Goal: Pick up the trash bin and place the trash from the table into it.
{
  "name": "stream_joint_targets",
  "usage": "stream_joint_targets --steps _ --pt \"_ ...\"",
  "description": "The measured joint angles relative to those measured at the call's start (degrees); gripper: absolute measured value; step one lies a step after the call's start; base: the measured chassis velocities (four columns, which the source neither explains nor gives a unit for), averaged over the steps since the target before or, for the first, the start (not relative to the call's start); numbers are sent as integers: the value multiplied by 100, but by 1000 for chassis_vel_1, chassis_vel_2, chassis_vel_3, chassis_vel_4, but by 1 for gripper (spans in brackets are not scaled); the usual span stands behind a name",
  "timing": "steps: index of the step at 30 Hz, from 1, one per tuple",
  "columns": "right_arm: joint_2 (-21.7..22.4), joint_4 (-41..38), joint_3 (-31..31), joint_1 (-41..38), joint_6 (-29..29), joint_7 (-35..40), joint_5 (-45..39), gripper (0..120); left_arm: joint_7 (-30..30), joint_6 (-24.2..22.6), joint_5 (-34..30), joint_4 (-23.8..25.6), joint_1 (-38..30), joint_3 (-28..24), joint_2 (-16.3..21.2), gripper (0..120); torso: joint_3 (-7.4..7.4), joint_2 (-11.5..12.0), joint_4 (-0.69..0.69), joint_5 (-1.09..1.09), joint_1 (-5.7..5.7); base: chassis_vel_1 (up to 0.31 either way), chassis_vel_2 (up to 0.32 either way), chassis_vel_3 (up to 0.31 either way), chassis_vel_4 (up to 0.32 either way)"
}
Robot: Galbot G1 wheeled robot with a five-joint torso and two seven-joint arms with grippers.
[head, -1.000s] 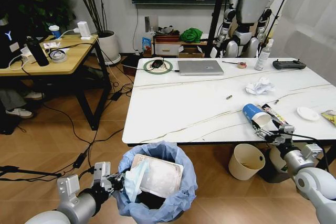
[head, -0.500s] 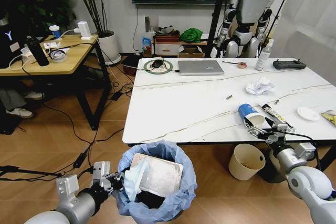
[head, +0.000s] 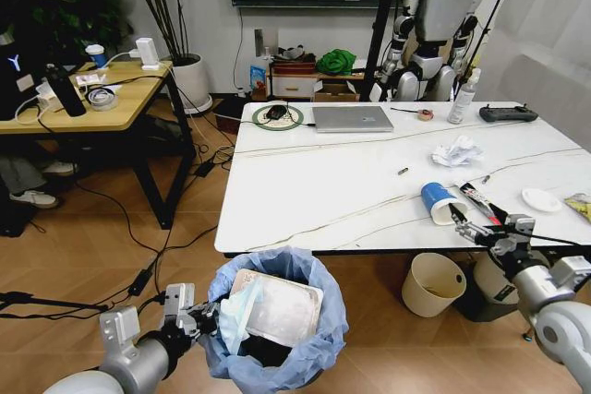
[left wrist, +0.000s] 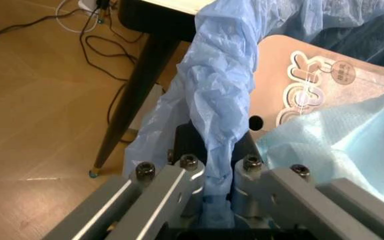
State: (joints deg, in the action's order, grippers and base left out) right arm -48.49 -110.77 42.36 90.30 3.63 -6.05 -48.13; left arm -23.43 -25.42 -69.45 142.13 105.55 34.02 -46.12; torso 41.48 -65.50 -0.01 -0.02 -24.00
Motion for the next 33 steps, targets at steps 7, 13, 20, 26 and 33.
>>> stream_joint_targets --steps 7,13,20,26,33 --pt "-104 394 -801 -637 37 162 115 100 -7 8 6 72 98 94 -21 0 0 0 2 3 0 0 0 0 0" --pt "-33 694 -998 -983 7 201 -6 100 -14 8 41 107 158 122 -103 0 0 0 2 2 0 0 0 0 0" --pt "-46 963 -1268 -1263 10 207 17 100 -19 10 70 108 172 151 -155 0 0 0 1 2 0 0 0 0 0" --pt "-9 1246 -1464 -1556 82 206 24 100 -22 15 95 108 191 166 -201 0 1 0 1 2 0 0 0 0 0" --pt "92 1535 -1628 -1889 93 201 -151 79 -29 18 93 107 175 176 -210 0 1 0 2 2 -1 0 0 0 0"
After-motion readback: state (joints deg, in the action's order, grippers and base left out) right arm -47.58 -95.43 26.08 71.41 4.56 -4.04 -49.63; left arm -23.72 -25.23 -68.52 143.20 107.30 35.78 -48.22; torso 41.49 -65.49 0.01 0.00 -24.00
